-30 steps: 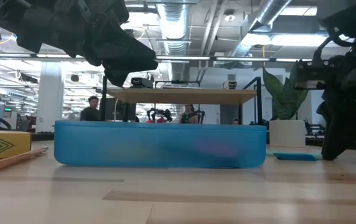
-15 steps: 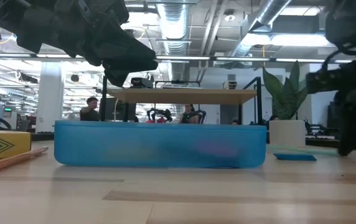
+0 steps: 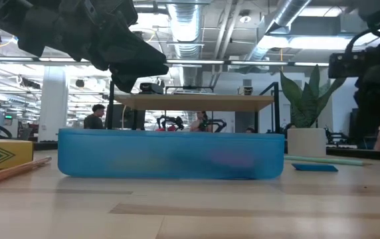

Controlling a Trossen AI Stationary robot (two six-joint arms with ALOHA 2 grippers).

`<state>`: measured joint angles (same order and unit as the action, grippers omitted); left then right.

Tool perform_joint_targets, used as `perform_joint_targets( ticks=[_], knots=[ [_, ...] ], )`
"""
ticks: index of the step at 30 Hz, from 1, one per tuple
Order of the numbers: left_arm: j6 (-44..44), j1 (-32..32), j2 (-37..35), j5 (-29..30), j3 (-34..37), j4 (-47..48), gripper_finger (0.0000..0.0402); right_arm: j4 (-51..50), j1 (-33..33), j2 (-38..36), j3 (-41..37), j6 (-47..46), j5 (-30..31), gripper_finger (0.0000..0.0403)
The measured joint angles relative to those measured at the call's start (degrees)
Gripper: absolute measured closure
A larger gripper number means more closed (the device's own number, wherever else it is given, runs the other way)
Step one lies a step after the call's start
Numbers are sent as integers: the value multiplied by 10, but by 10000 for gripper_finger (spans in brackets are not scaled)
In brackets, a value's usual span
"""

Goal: Pack school essentials
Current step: Put the blue pencil into the supply box

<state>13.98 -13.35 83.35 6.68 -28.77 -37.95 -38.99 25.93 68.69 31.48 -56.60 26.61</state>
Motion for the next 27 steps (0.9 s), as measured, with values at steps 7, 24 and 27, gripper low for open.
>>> perform_joint_targets(
  ticks=[7,24,27],
  knots=[
    [0,0,0,0,0,0,300,5,-80,1,0,50,45,352],
    [-1,0,0,-3,0,-1,300,351,-265,-14,-105,301,-40,321],
    [-2,0,0,-3,0,-1,300,420,-285,-20,-146,301,-42,321]
  ],
)
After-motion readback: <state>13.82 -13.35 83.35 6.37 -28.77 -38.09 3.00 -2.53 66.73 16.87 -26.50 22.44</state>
